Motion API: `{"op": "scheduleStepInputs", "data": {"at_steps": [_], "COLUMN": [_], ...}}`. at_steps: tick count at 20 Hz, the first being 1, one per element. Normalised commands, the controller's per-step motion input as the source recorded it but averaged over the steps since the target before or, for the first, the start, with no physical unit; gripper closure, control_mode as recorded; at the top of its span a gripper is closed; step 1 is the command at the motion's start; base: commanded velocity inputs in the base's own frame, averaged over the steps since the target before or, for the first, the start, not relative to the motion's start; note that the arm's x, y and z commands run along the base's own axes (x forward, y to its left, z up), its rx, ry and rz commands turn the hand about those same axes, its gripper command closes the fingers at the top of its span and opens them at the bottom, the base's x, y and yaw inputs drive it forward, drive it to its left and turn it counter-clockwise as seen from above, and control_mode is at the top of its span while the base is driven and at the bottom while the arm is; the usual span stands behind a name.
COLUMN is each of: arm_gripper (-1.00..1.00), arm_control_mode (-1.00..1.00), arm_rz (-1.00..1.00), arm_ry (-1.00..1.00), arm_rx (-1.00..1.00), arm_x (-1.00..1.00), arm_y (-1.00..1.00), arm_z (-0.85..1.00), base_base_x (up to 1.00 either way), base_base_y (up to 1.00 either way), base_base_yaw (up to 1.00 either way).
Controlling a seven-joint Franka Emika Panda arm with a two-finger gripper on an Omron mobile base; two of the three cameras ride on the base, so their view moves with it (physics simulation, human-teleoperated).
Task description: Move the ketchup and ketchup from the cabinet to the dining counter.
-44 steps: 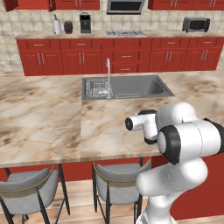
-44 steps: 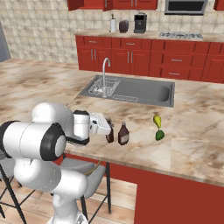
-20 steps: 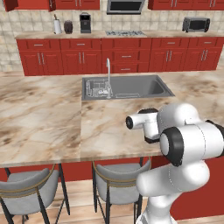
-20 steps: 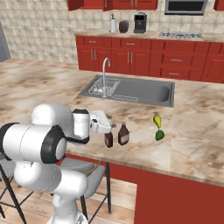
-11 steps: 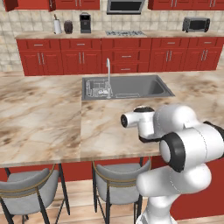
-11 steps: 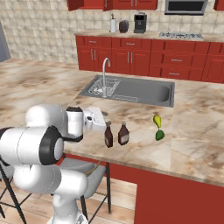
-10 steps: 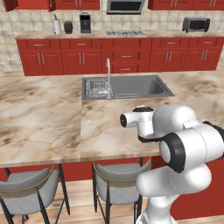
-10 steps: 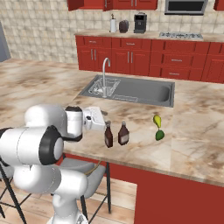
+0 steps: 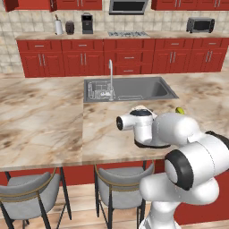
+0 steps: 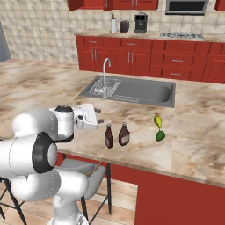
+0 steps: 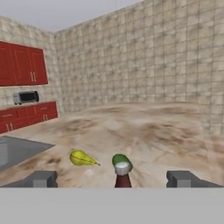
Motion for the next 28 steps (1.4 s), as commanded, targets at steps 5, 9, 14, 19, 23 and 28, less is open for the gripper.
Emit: {"op": "scheduleStepInputs", "data": {"at_steps": [5, 9, 14, 19, 23, 28], "arm_gripper": [-1.00, -1.00, -1.00, -1.00, -1.00, -1.00], "arm_control_mode": [-1.00, -1.00, -1.00, -1.00, -1.00, -1.00], "arm_rz": [0.02, 0.05, 0.04, 0.03, 0.01, 0.02], "arm_ry": [-0.13, -0.04, 0.07, 0.19, 0.21, 0.19], "arm_rx": [0.05, 0.01, 0.00, 0.00, 0.00, 0.00], "arm_x": [-0.23, -0.15, -0.14, -0.15, -0.16, -0.23], "arm_y": [0.28, 0.29, 0.34, 0.36, 0.36, 0.34], "arm_z": [0.16, 0.25, 0.27, 0.26, 0.26, 0.20], "base_base_x": [0.00, 0.00, 0.00, 0.00, 0.00, 0.00], "base_base_y": [0.00, 0.00, 0.00, 0.00, 0.00, 0.00], "base_base_yaw": [0.00, 0.00, 0.00, 0.00, 0.00, 0.00]}}
